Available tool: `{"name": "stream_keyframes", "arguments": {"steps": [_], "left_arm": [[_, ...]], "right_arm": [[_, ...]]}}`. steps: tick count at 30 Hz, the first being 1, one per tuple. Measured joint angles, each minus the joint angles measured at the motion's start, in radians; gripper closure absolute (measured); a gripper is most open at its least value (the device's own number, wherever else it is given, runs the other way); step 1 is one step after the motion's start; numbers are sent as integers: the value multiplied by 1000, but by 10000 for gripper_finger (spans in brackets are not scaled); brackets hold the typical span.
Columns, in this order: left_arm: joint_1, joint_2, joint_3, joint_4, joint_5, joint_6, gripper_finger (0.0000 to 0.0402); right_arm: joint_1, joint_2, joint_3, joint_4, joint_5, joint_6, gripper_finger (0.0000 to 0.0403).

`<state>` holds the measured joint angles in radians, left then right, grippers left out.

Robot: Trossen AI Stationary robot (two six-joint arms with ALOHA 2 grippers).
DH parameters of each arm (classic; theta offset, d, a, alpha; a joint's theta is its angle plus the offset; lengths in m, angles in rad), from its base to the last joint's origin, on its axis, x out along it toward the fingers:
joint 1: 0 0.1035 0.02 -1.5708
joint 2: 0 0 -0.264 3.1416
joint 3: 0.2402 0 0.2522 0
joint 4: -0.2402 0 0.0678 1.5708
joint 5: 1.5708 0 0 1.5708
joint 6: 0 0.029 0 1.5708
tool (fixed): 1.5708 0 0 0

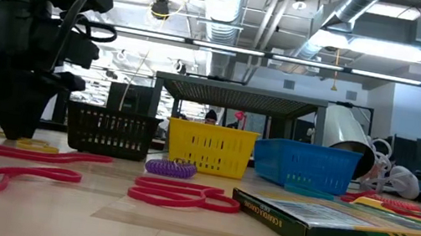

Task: Pick & Place Office Desk Supplies
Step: Put the yellow rubber band into the yellow basket

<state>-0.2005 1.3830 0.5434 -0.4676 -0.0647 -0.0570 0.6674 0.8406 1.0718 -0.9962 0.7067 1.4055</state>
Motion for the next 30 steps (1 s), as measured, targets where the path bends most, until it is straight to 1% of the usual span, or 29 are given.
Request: {"name": "stream_keyframes", "arguments": {"steps": [4, 6, 10, 14, 16, 21, 24, 30], "left_arm": [[0, 0, 0, 3, -1, 0, 386], [0, 0, 0, 3, -2, -3, 396], [0, -1, 0, 1, 5, -5, 398], [1, -33, -2, -19, 27, -6, 400], [1, -72, -8, -75, 31, -7, 401], [1, -181, -4, -59, 36, -11, 401], [0, -237, -4, -66, 14, -23, 401], [0, -292, -3, -66, -1, -27, 401]], "right_arm": [[0, 0, 0, 0, 0, 0, 296], [0, 0, 0, 0, 0, 0, 296], [0, 0, 0, 0, 0, 0, 296], [0, 0, 0, 0, -1, 0, 296], [0, 0, 0, 0, -1, 0, 296], [0, 0, 0, 0, -2, -3, 296], [0, 0, 0, -1, -2, -3, 296], [0, 0, 0, -1, -2, -2, 296]]}}
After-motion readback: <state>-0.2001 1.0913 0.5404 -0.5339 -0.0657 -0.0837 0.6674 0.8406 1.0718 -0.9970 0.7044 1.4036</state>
